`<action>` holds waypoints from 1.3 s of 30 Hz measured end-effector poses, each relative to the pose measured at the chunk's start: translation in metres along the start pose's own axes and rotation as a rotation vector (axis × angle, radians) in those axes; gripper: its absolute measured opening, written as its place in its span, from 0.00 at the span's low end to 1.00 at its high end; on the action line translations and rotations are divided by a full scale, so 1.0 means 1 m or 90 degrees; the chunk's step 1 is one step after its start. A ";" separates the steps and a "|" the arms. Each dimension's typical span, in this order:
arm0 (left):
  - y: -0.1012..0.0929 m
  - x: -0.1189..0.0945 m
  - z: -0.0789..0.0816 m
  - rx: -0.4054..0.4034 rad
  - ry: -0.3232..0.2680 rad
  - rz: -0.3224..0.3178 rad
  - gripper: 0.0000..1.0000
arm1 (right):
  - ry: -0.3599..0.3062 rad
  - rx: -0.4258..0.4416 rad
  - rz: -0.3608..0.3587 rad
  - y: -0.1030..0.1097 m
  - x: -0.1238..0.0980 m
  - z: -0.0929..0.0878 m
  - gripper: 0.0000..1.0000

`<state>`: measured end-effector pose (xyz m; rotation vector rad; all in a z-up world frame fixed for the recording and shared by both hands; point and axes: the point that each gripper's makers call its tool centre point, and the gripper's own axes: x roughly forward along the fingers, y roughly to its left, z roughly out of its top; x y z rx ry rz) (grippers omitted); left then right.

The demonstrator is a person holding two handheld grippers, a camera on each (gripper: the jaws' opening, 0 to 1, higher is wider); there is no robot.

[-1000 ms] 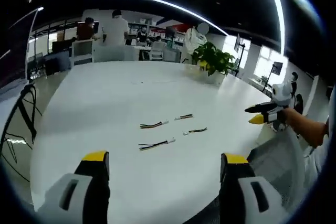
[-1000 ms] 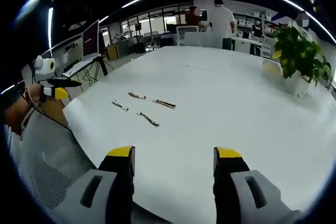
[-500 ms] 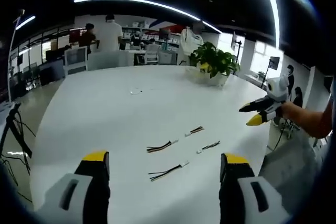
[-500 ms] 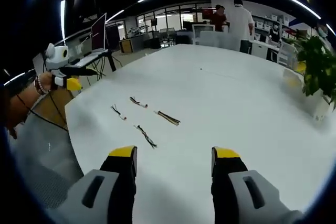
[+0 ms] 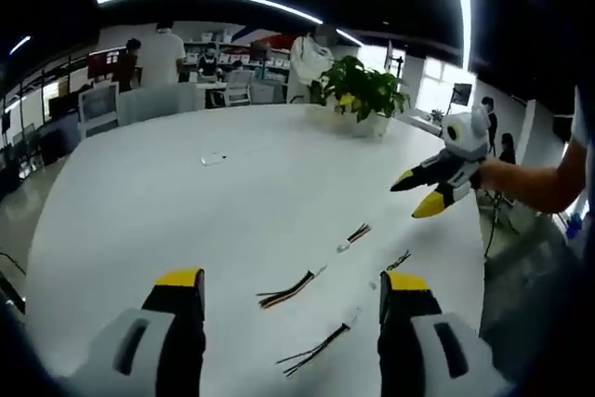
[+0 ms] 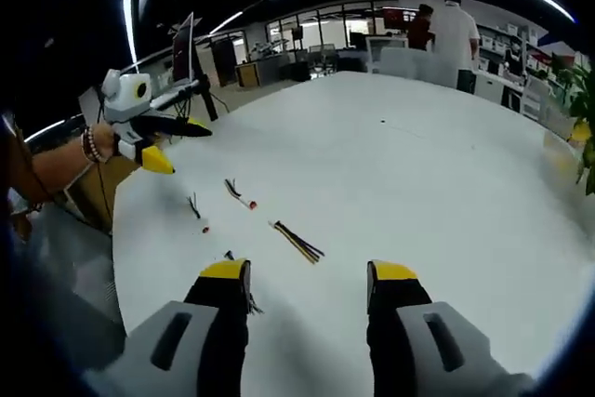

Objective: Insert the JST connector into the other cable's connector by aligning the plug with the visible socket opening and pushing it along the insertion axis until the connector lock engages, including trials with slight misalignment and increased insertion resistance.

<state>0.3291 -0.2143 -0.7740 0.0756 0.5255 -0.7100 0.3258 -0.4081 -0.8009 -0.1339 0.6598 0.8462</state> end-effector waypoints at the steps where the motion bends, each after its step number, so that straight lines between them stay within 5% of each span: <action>1: 0.001 0.006 -0.001 0.002 0.003 -0.008 0.71 | 0.003 -0.008 0.005 -0.001 0.005 0.000 0.48; 5: 0.000 0.023 -0.007 -0.035 0.009 -0.044 0.70 | 0.001 -0.007 0.016 -0.006 0.017 0.001 0.47; 9: 0.002 0.036 -0.012 0.015 0.010 -0.056 0.66 | -0.011 -0.031 0.041 -0.003 0.027 0.005 0.44; 20: -0.021 0.056 -0.012 0.061 -0.033 -0.171 0.40 | -0.012 -0.215 0.167 0.031 0.052 0.004 0.29; 24: -0.024 0.062 -0.019 0.077 -0.023 -0.187 0.37 | -0.027 -0.248 0.204 0.038 0.060 0.006 0.29; 28: -0.023 0.070 -0.029 0.105 -0.007 -0.199 0.23 | -0.027 -0.267 0.223 0.039 0.068 0.007 0.24; 39: -0.029 0.075 -0.034 0.103 0.002 -0.220 0.14 | -0.013 -0.296 0.247 0.041 0.083 -0.001 0.16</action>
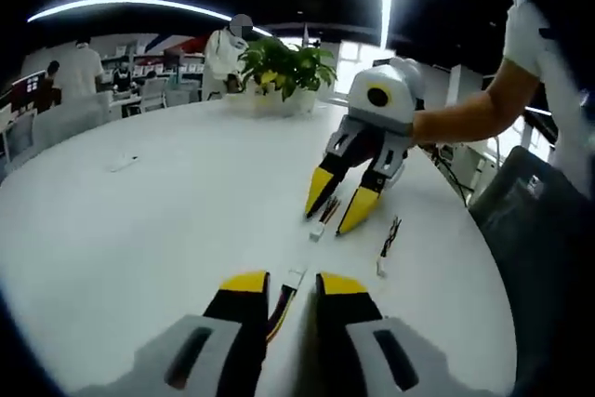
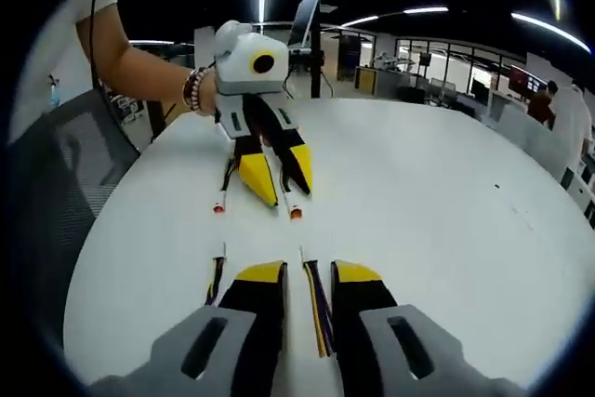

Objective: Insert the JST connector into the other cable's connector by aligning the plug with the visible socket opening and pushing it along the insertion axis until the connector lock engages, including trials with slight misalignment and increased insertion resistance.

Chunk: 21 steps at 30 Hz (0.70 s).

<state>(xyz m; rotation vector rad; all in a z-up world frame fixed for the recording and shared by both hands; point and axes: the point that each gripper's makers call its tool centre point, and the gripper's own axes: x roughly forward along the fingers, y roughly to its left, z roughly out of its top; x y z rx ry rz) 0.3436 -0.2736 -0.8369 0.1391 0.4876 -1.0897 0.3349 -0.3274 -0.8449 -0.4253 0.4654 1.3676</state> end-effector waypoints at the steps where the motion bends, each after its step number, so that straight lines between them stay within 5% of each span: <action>1: 0.000 0.000 0.000 0.002 -0.001 -0.001 0.14 | 0.001 -0.003 0.003 0.001 0.001 0.000 0.15; 21: -0.019 0.001 0.003 0.075 0.022 -0.039 0.00 | 0.012 0.002 0.034 0.011 0.000 0.003 0.03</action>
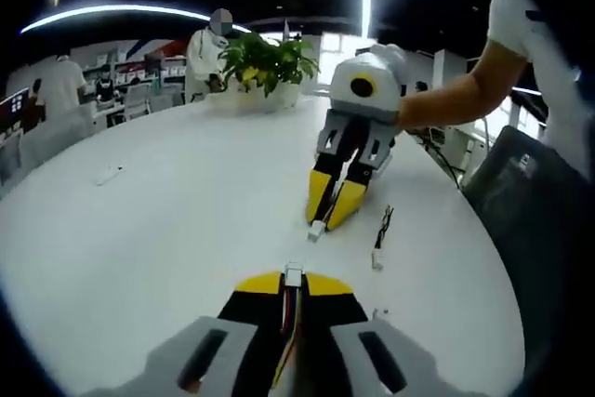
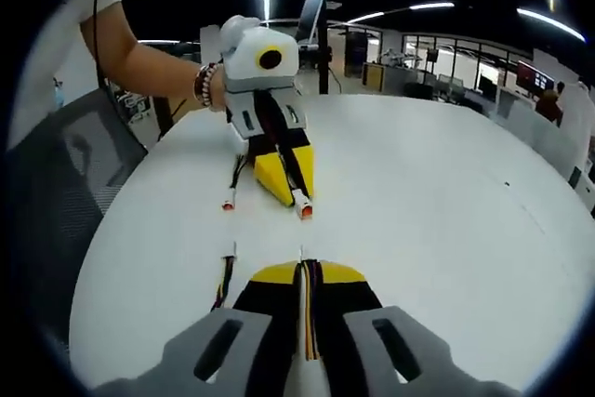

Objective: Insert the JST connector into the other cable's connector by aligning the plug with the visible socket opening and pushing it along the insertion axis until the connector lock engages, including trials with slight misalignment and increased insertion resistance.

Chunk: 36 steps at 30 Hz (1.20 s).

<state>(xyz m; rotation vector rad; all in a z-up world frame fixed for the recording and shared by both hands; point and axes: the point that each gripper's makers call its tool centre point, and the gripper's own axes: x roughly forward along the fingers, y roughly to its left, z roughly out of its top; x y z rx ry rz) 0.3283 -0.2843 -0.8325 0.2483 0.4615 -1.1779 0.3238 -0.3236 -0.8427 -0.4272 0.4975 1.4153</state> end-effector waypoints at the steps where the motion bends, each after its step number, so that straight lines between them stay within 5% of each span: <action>1: -0.002 -0.001 0.002 0.004 -0.001 -0.006 0.00 | 0.000 0.000 0.003 0.001 -0.001 0.002 0.03; 12: -0.025 0.002 0.017 0.091 0.041 -0.035 0.00 | -0.008 -0.025 0.022 0.011 -0.004 0.029 0.02; 36: -0.021 -0.003 0.022 0.174 0.078 -0.057 0.00 | 0.088 -0.099 0.060 0.017 0.002 0.023 0.00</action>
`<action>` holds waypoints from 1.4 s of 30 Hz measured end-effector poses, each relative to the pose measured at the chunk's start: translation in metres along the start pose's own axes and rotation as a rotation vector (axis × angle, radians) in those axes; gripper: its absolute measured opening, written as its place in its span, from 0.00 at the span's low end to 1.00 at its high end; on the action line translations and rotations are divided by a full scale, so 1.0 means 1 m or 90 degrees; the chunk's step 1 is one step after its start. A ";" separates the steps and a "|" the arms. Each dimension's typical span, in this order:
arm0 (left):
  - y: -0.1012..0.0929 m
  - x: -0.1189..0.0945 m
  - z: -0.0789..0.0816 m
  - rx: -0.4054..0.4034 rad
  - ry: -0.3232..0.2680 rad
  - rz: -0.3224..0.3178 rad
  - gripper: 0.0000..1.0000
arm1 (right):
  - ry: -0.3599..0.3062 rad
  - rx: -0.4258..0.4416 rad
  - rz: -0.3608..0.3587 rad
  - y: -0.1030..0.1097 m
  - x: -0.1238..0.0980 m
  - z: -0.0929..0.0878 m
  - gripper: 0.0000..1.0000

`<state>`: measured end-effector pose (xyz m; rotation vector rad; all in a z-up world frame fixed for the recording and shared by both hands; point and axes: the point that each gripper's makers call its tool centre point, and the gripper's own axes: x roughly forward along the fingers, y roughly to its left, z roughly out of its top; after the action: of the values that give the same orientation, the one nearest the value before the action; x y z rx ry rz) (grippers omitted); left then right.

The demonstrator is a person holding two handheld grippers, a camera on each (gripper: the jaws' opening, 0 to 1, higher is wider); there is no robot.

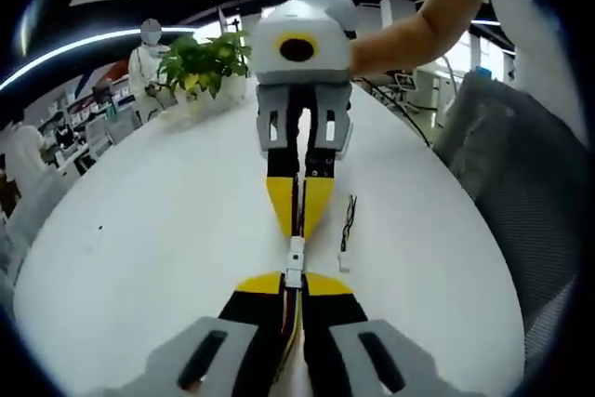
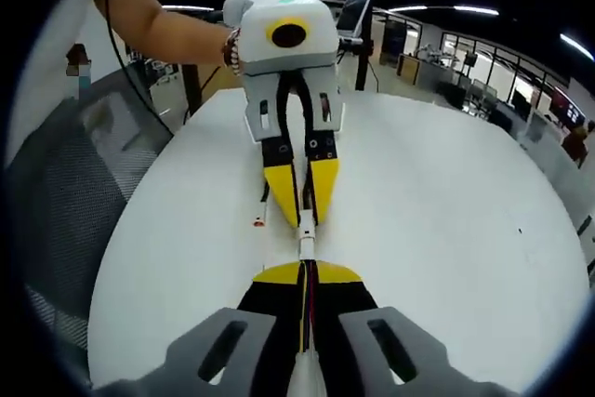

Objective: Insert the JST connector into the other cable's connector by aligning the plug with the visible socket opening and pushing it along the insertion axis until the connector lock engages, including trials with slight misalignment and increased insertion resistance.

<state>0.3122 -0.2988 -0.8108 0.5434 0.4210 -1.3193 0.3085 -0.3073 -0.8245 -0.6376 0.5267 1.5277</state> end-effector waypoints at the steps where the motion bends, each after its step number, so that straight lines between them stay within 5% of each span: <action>1: 0.000 0.000 0.001 0.004 -0.001 -0.001 0.00 | 0.001 -0.001 0.003 -0.001 0.000 0.001 0.00; 21: 0.006 -0.001 0.006 0.007 -0.002 0.005 0.00 | 0.007 0.001 0.001 -0.006 -0.005 0.009 0.00; 42: 0.034 0.024 -0.027 -0.005 0.051 0.029 0.02 | 0.019 0.006 -0.035 -0.038 0.023 -0.017 0.01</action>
<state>0.3509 -0.2959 -0.8416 0.5978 0.4765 -1.2545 0.3477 -0.2998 -0.8501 -0.6635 0.5339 1.4660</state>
